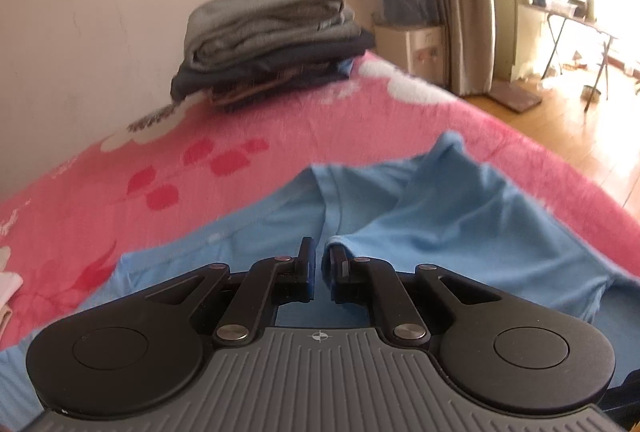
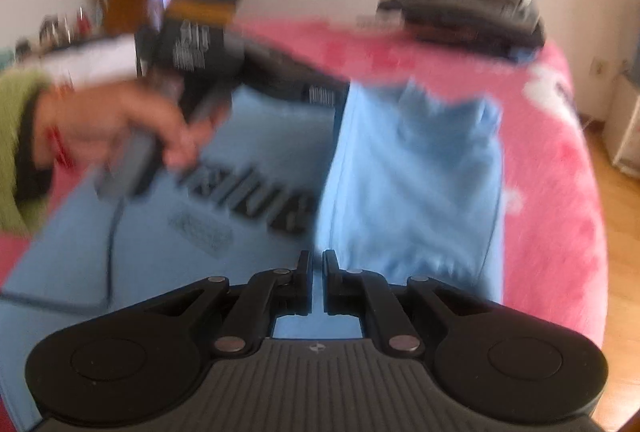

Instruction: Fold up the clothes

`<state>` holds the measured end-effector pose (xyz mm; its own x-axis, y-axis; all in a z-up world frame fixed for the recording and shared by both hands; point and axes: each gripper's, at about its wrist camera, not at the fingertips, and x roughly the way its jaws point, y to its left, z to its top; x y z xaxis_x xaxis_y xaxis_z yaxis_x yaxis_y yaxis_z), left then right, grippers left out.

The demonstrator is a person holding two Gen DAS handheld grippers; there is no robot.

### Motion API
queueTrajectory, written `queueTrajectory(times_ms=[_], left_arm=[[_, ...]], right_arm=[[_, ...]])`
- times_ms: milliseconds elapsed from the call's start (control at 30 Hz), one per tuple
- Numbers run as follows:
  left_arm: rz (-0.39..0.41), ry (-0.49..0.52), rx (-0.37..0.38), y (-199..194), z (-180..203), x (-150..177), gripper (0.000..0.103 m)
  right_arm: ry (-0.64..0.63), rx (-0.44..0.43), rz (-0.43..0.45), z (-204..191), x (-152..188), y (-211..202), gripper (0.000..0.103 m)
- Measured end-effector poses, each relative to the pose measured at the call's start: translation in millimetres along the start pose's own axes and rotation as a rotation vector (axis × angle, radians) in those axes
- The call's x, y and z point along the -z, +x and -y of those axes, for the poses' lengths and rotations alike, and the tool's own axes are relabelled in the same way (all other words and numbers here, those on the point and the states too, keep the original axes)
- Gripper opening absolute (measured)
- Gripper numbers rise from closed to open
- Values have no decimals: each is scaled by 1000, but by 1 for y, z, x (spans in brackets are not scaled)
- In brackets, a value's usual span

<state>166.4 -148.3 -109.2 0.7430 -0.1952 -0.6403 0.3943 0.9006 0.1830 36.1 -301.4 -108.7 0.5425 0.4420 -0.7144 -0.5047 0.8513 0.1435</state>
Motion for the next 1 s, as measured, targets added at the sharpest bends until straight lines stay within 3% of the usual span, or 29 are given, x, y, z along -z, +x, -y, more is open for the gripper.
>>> queueTrajectory(times_ms=[167,300,533,733,867,1000], left_arm=[[12,4,-10,-11,-4,11,8],[-18,13,-7,-13,-5,18,9],[-101,-68,-22,-12,-22,30,52],[-69,-159,-24,-26,-38,23,54],[-26,-232,57,-20,-37,-6,61],[-31,-275,217,12,-20,-48,68]], right_arm=[[7,-18,-41,0,4,5,9],[95,-10,-46,19,4,1,9],[244,-8,-24,47,3,-4,9],[368,-2,78,87,-21,-11,9],[402,31,96,103,-28,-2,12],[364,100,95,102,-24,7,25]])
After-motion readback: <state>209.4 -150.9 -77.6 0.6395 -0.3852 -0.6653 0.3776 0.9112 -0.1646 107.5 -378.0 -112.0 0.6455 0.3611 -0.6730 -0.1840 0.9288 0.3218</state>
